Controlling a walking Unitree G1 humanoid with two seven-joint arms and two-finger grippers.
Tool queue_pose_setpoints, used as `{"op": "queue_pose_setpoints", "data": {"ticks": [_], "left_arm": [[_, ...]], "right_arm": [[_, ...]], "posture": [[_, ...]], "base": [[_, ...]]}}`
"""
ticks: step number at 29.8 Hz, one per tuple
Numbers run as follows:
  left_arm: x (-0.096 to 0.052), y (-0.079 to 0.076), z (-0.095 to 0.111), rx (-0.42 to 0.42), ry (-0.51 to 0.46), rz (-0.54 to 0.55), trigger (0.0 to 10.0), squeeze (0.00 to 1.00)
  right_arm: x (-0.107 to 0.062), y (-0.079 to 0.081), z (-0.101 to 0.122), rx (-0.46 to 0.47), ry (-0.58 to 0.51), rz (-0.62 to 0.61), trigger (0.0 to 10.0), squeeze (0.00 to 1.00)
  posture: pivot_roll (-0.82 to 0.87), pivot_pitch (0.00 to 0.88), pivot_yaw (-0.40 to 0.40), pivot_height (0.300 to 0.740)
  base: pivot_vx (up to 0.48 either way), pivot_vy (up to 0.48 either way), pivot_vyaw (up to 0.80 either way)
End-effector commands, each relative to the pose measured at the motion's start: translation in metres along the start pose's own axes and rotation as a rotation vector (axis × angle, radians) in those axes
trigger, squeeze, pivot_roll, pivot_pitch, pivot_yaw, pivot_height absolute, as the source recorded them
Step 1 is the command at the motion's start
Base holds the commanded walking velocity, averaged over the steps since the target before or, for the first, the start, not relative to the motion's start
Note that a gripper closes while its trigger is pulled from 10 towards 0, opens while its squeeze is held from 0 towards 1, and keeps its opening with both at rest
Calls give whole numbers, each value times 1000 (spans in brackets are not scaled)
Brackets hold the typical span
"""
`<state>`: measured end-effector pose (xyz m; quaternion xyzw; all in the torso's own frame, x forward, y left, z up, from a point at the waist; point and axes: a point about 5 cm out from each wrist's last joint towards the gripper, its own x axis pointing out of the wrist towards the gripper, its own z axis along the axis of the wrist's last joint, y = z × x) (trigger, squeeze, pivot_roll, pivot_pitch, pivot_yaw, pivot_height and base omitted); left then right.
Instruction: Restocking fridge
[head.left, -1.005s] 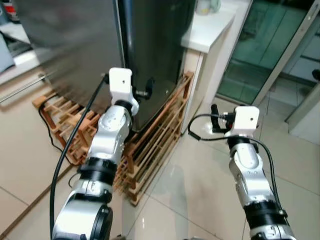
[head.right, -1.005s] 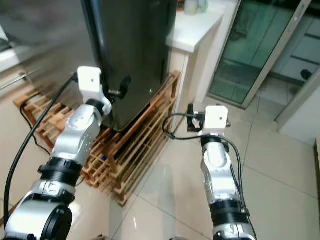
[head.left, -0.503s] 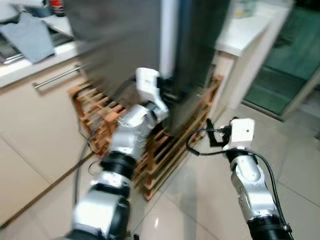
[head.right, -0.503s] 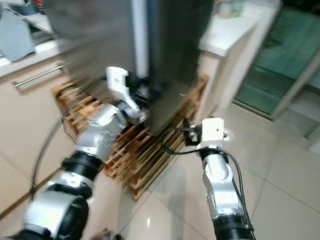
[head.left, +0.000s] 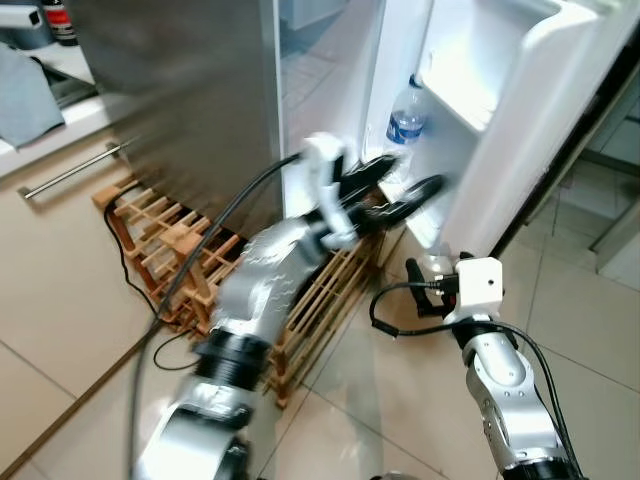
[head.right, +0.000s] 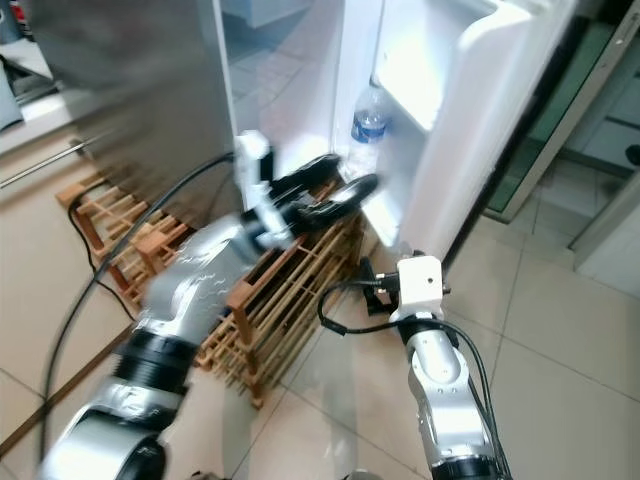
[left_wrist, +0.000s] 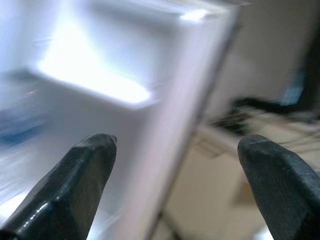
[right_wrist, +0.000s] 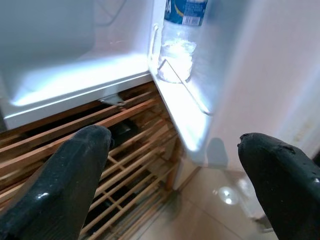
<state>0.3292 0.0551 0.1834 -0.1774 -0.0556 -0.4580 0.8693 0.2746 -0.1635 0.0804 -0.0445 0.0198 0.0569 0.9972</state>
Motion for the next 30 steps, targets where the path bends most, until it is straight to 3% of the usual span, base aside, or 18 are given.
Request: {"op": "queue_pose_setpoints", "data": {"ticks": [1,2,3,4,5,6,7,9,11,14,19,27,30], "left_arm": [[-25,22,6,50,12,158,10000,0],[-25,22,6,50,12,158,10000,0],[-55,48,6,105,22,379,10000,0],[-72,61,6,157,34,527,10000,0],[-72,61,6,157,34,527,10000,0],[-101,79,5,208,40,777,10000,0],[-101,79,5,208,40,777,10000,0],[-135,80,1,211,16,976,10000,0],[-152,66,-3,232,13,1025,10000,0],[-157,53,-2,281,18,1039,10000,0],[-132,52,6,388,27,1045,10000,0],[-116,52,5,375,46,1007,10000,0],[-112,61,6,388,60,1002,10000,0]], "right_arm": [[7,-3,7,0,-11,2,10000,212],[7,-3,7,0,-11,2,10000,212],[15,-3,10,8,-16,4,10000,224],[19,-3,12,19,-19,3,10000,235],[19,-3,12,19,-19,3,10000,235],[26,0,15,36,-24,7,10000,243],[26,0,15,36,-24,7,10000,243],[34,4,20,57,-30,17,10000,255],[39,7,21,78,-29,24,10000,271],[42,10,21,96,-23,35,10000,282],[45,24,15,128,-3,76,10000,310],[46,35,20,150,-24,131,10000,333],[50,33,21,150,-25,128,10000,341]], "posture": [[-64,0,-17,740],[-64,0,-17,740],[-41,0,-26,740],[-24,0,-30,740],[-24,0,-30,740],[-4,0,-33,740],[-4,0,-33,740],[12,0,-39,740],[29,0,-50,740],[43,0,-56,740],[46,0,-64,740],[15,0,-73,740],[28,0,-73,740]], "base": [[0,0,0],[0,0,0],[0,0,0],[0,0,669],[0,0,669],[0,0,650],[0,0,650],[0,0,628],[0,0,609],[0,0,606],[0,0,603],[0,0,600],[0,0,598]]}}
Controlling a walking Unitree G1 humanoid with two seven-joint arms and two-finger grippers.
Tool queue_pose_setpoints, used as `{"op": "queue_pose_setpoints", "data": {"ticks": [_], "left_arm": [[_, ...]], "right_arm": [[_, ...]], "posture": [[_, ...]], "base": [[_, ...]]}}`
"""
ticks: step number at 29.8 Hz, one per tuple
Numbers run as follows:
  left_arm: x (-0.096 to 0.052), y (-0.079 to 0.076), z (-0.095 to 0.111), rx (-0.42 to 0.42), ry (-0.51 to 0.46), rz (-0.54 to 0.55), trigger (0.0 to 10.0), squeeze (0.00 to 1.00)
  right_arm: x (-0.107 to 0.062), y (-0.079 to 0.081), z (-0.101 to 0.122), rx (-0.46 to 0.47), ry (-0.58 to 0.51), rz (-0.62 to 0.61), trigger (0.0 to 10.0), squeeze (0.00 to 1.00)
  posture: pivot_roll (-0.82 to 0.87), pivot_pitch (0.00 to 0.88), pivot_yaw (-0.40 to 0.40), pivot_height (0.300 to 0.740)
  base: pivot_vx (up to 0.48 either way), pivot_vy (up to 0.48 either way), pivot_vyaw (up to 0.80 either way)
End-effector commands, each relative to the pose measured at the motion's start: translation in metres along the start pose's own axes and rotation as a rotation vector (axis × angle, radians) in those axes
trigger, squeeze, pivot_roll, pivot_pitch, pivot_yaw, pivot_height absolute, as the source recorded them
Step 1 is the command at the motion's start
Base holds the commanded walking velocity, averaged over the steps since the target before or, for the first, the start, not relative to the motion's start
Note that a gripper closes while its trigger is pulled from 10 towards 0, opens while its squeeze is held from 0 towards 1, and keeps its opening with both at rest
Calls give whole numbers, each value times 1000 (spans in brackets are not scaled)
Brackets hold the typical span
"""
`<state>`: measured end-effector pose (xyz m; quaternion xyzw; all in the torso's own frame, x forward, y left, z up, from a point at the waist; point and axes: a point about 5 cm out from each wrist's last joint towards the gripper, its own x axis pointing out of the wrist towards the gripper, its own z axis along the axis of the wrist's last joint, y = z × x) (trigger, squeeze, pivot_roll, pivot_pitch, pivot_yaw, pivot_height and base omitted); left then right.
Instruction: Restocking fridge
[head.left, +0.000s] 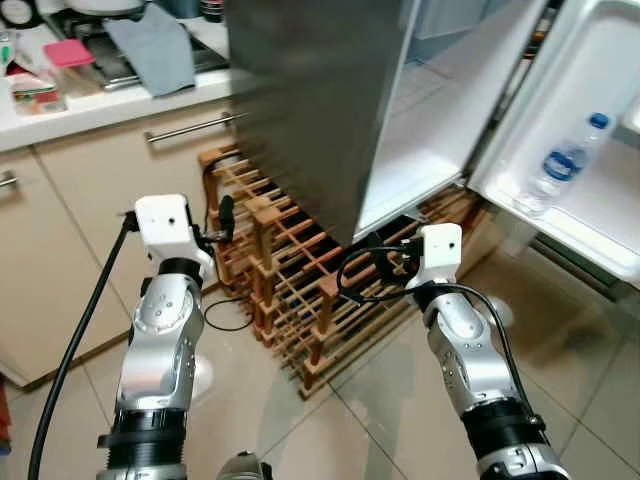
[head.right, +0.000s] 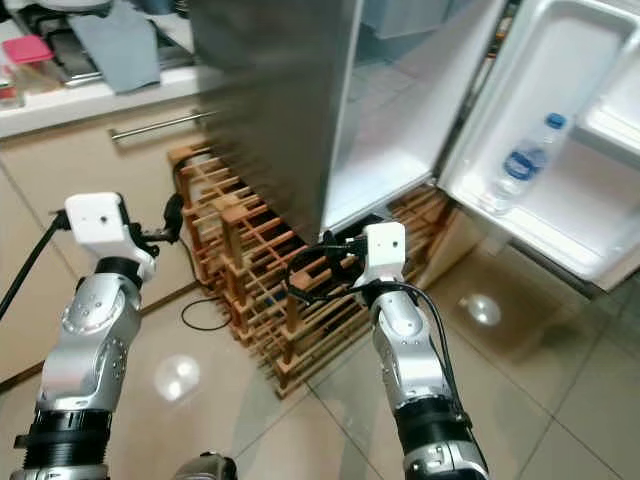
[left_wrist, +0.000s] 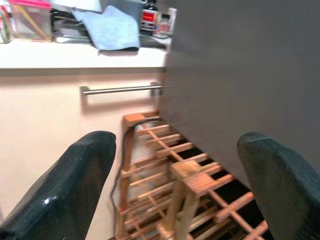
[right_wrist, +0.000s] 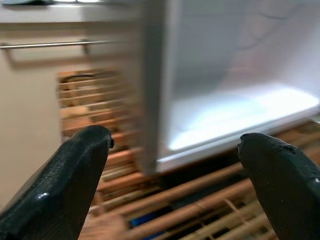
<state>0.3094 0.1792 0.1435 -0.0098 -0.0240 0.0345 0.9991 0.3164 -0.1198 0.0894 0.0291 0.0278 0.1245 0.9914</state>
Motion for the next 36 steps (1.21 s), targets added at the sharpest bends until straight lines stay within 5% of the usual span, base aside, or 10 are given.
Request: {"op": "queue_pose_setpoints", "data": {"ticks": [1,16,18,23,36], "left_arm": [[5,-4,1,9,2,-16,10000,0],[12,6,-6,30,39,-22,10000,0],[14,2,-4,37,23,-33,10000,0],[15,-1,1,44,0,-37,10000,0],[11,0,-1,84,-8,-26,10000,0]], "right_arm": [[4,-4,7,3,-28,-9,10000,341],[14,2,14,-6,-63,-26,10000,376],[14,2,12,-19,-52,-41,10000,224],[11,1,10,-48,-56,-18,10000,333],[15,1,16,4,-87,-32,10000,404]], "posture": [[28,0,-73,740],[23,0,-30,740],[15,0,-29,740],[8,0,-28,740],[17,0,-24,740]], "base": [[0,0,594],[0,341,585],[0,0,209],[0,0,406],[0,0,598]]}}
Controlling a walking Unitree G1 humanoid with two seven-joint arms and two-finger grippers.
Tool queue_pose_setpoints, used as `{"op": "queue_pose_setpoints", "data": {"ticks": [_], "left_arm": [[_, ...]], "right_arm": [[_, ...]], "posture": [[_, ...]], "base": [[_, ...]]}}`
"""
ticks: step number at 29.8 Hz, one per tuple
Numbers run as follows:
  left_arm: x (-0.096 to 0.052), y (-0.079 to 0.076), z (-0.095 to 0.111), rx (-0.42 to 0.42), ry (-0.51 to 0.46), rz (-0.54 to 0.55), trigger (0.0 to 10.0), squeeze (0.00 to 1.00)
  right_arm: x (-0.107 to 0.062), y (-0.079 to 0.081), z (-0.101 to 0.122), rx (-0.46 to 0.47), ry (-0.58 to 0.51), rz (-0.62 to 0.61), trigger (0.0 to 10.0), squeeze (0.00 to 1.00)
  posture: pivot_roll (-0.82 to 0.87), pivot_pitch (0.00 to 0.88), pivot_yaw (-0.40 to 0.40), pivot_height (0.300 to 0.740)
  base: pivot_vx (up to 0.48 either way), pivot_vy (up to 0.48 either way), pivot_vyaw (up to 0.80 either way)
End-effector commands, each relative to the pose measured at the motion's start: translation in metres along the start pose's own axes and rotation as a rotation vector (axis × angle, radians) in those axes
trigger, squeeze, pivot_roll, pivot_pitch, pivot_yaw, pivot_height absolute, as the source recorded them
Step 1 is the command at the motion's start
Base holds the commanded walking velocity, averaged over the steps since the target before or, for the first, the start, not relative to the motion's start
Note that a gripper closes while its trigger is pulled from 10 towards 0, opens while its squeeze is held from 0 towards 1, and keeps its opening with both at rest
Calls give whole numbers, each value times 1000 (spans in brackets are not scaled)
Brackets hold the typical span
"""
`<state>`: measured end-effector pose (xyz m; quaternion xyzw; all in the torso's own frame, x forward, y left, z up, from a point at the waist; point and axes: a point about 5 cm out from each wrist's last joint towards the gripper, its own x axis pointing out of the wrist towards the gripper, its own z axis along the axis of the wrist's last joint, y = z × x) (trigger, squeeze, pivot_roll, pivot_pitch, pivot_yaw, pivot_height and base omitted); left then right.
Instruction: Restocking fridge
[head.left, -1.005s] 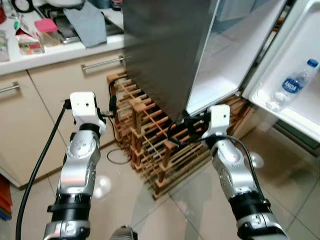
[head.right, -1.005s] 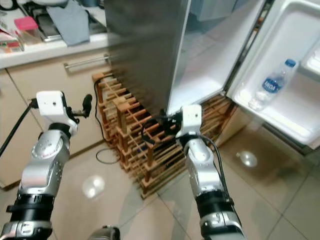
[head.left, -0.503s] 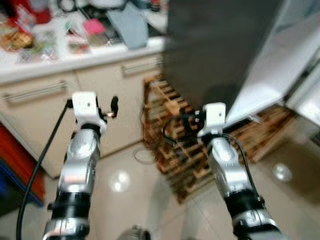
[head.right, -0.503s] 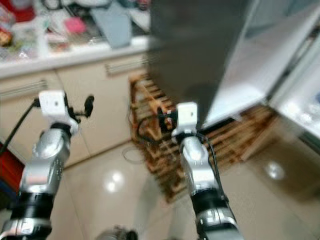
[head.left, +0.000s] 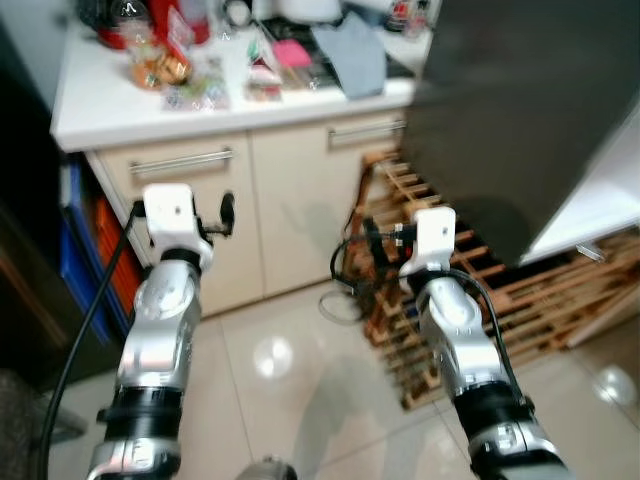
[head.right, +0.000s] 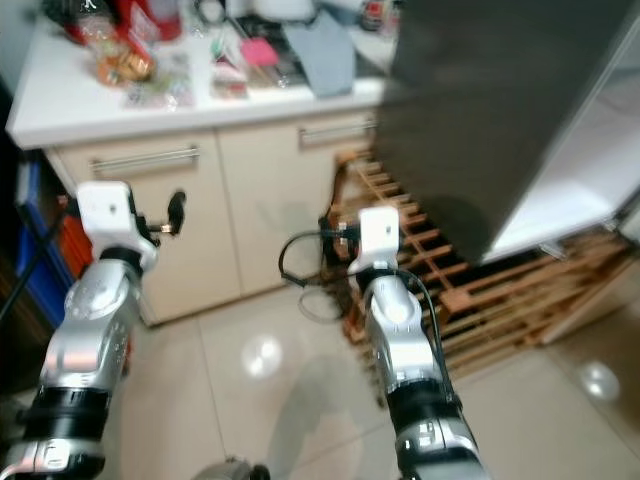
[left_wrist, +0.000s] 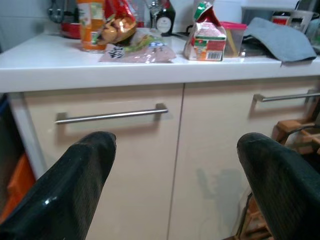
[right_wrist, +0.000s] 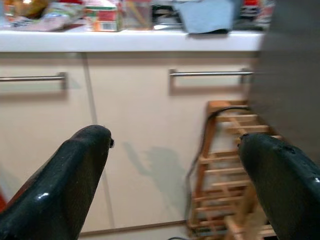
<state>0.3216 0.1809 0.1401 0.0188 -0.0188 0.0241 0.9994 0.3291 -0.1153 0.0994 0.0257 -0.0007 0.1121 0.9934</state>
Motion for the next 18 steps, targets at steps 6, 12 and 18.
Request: {"op": "queue_pose_setpoints", "data": {"ticks": [6,12,18], "left_arm": [[-7,2,5,19,-30,69,10000,0],[-4,-5,13,44,-59,90,10000,0],[1,-9,20,85,-97,62,10000,0]], "right_arm": [[6,-2,33,13,-185,-29,10000,431],[11,-3,33,13,-161,-13,10000,439],[13,-2,27,-6,-121,-18,10000,408]], "posture": [[22,0,-29,740],[28,0,-47,740],[30,0,-48,740]], "base": [[0,-233,576],[0,-448,574],[0,-219,575]]}}
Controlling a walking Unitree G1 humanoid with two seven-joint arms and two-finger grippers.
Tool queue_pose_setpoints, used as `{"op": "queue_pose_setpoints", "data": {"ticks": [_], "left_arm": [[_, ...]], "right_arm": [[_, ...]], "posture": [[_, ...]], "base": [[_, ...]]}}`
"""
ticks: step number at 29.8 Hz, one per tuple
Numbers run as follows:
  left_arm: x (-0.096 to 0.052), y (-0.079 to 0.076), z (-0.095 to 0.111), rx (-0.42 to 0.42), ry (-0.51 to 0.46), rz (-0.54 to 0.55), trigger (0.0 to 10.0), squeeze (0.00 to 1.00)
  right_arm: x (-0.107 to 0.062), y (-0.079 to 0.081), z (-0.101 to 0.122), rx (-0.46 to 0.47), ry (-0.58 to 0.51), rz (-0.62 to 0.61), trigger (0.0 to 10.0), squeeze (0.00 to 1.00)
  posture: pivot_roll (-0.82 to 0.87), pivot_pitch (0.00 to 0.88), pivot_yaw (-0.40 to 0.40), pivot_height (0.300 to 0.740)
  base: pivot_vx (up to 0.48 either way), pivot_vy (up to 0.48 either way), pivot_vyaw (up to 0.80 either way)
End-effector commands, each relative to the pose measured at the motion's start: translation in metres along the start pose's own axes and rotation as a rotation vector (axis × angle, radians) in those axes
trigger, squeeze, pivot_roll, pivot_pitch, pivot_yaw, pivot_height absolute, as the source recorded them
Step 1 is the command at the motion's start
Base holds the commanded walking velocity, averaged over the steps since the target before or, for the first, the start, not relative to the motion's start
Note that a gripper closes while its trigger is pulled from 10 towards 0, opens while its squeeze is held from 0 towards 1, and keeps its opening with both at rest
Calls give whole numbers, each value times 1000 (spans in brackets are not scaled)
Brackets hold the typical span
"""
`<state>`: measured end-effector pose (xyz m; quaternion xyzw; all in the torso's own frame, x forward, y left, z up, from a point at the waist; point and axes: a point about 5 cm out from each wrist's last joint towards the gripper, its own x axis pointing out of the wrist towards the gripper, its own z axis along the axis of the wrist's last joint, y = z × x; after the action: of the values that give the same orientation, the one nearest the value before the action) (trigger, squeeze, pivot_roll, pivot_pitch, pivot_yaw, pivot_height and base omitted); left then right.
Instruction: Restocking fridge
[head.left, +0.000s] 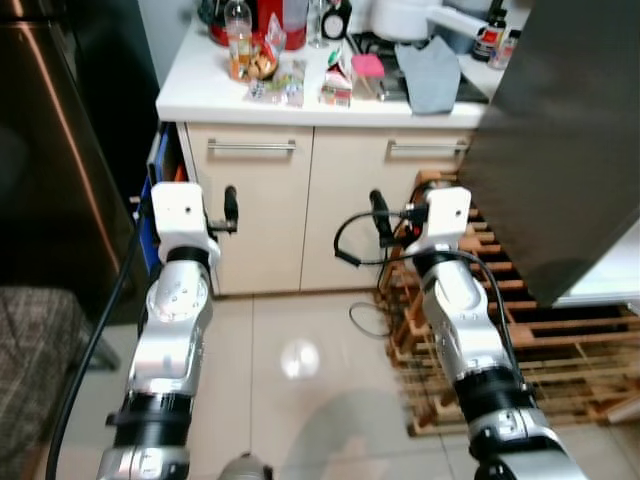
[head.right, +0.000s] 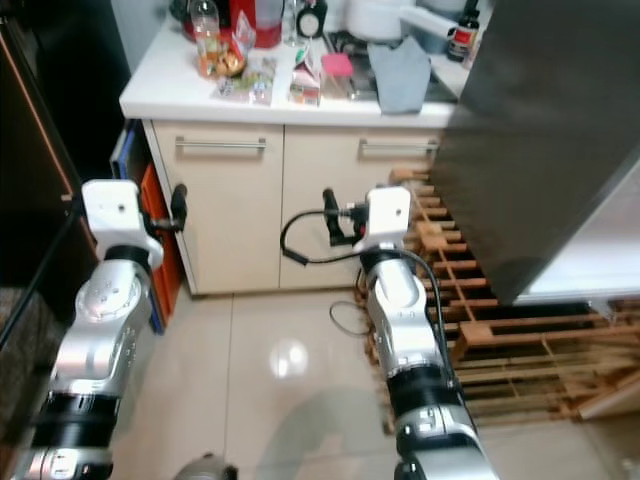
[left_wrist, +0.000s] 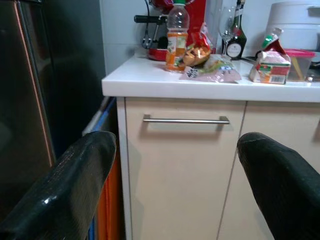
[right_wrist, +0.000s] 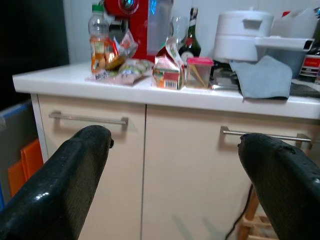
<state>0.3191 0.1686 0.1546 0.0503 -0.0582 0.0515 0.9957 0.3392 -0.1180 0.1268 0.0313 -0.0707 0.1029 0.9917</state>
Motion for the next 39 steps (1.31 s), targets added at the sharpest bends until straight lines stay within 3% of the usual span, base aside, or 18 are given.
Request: {"op": "queue_pose_setpoints", "data": {"ticks": [1,3,5,23,39], "left_arm": [[4,2,4,22,-18,6,10000,0],[6,2,9,12,-36,-27,10000,0],[7,1,13,11,-59,-51,10000,0],[11,4,22,45,-91,-35,10000,0],[11,4,26,42,-111,-25,10000,0]], "right_arm": [[4,2,-1,-1,20,-3,10000,408],[4,1,-2,5,25,-27,10000,286],[2,1,-4,3,25,-34,10000,278],[7,2,0,-2,2,-66,10000,286],[16,15,16,-17,-71,-17,10000,282]], "posture": [[30,0,-48,740],[28,0,-45,740],[26,0,-44,740],[37,0,-46,740],[45,0,-53,740]], "base": [[0,0,606],[0,0,0],[219,0,0],[461,0,0],[448,0,0]]}}
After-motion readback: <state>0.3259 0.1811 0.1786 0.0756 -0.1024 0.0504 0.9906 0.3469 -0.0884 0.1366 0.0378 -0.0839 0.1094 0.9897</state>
